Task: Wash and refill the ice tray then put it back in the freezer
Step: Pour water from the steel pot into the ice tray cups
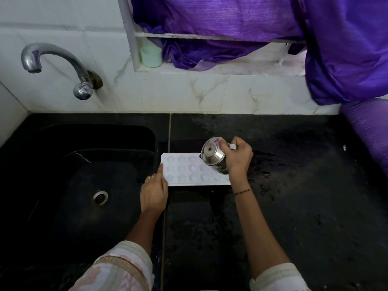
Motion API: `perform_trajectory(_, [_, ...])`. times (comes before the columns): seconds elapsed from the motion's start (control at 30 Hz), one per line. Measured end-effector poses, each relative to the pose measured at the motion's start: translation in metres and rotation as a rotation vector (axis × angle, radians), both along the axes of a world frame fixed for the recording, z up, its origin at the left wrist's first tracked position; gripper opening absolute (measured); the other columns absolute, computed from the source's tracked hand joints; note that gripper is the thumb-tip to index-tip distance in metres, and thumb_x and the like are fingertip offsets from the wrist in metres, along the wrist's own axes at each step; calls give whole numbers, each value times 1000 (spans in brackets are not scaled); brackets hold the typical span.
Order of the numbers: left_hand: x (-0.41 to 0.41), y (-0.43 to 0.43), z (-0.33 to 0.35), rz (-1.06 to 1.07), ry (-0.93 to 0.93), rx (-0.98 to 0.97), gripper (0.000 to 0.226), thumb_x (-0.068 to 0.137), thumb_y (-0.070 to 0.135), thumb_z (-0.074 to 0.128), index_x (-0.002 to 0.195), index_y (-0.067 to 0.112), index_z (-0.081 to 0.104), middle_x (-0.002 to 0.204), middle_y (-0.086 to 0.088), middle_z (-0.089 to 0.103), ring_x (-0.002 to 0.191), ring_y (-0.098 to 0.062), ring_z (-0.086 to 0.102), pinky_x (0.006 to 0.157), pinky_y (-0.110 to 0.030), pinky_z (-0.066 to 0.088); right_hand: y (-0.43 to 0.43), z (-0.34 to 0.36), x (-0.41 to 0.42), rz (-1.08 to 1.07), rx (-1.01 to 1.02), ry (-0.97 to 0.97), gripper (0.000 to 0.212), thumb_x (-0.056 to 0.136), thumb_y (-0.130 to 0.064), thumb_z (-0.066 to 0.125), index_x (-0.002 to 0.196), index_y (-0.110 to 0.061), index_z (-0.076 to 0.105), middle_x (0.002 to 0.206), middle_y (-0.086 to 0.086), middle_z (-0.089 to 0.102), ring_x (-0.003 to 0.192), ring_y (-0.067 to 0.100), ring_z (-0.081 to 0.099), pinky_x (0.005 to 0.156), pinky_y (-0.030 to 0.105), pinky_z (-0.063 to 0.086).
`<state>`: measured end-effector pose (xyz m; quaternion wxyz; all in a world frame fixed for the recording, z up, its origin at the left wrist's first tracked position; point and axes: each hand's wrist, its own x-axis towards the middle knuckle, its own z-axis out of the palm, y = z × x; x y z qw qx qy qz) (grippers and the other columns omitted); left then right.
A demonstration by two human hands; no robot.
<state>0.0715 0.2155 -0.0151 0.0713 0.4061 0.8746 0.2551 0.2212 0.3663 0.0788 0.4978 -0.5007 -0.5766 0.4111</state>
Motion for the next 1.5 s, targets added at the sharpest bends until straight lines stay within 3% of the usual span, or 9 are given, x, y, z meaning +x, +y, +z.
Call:
perform_trajectory(0.4, [0, 0, 0, -1, -2, 20, 48, 99, 19, 36, 146, 17, 31, 95, -11, 62, 90, -24, 56, 80, -40, 48, -8, -1, -11, 69, 128, -114, 58, 76, -10, 73, 49, -21, 24, 48, -8, 23, 45, 6, 25, 49, 19, 24])
perform_trajectory(0.6, [1, 0, 0, -2, -4, 19, 48, 99, 18, 36, 146, 17, 32, 94, -11, 62, 91, -24, 56, 81, -40, 48, -8, -4, -12, 83, 198, -137, 57, 76, -11, 73, 50, -23, 24, 49, -7, 24, 46, 6, 25, 54, 27, 32])
perform_trajectory(0.73, [0, 0, 0, -9, 3, 21, 48, 99, 18, 36, 146, 16, 32, 94, -12, 62, 90, -24, 56, 80, -40, 48, -9, -3, -13, 94, 232, -149, 58, 78, -11, 73, 50, -23, 24, 47, -9, 24, 42, 2, 37, 55, 25, 33])
perform_trajectory(1.07, [0, -1, 0, -7, -13, 21, 48, 99, 18, 36, 146, 16, 32, 94, -12, 61, 90, -24, 56, 81, -40, 48, -5, -6, -15, 66, 257, -199, 58, 76, -18, 74, 49, -28, 23, 45, -11, 23, 45, 7, 31, 65, 34, 33])
perform_trajectory(1.5, [0, 0, -1, -5, -7, 26, 48, 98, 18, 37, 146, 16, 33, 91, -10, 61, 88, -23, 56, 80, -40, 48, -8, 0, -18, 22, 87, -54, 55, 76, -14, 75, 50, -18, 27, 49, -4, 27, 50, 7, 24, 45, 15, 24])
